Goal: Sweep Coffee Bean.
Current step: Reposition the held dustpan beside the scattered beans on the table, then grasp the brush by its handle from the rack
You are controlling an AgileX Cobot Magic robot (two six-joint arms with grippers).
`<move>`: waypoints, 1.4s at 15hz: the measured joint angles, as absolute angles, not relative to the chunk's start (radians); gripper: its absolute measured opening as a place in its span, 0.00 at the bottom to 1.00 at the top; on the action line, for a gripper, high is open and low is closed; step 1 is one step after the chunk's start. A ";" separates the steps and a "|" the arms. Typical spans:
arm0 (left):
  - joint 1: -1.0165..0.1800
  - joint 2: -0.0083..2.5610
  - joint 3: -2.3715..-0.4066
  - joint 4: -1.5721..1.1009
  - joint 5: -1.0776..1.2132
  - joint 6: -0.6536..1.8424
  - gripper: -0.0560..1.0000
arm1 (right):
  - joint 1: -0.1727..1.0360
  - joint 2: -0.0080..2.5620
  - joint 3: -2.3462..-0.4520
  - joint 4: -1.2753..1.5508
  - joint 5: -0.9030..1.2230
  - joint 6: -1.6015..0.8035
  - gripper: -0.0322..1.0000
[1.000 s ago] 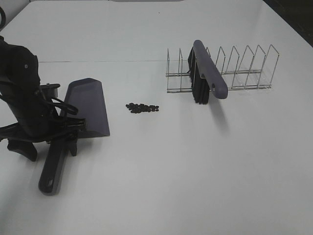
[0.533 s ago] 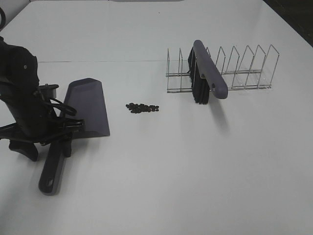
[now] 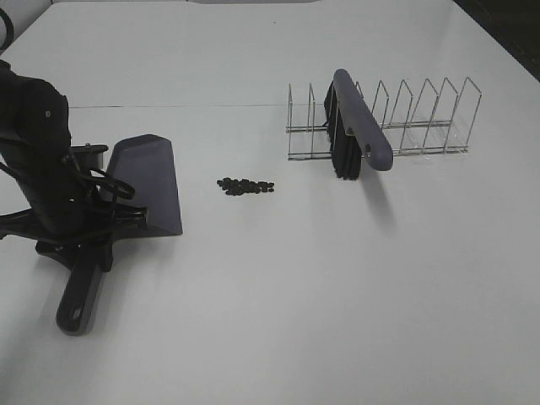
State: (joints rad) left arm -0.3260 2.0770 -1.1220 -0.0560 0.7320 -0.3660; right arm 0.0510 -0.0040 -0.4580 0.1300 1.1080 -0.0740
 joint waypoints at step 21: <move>-0.326 1.835 -1.097 0.000 0.817 -0.314 0.37 | 0.051 0.456 -0.697 0.142 1.093 -0.073 0.73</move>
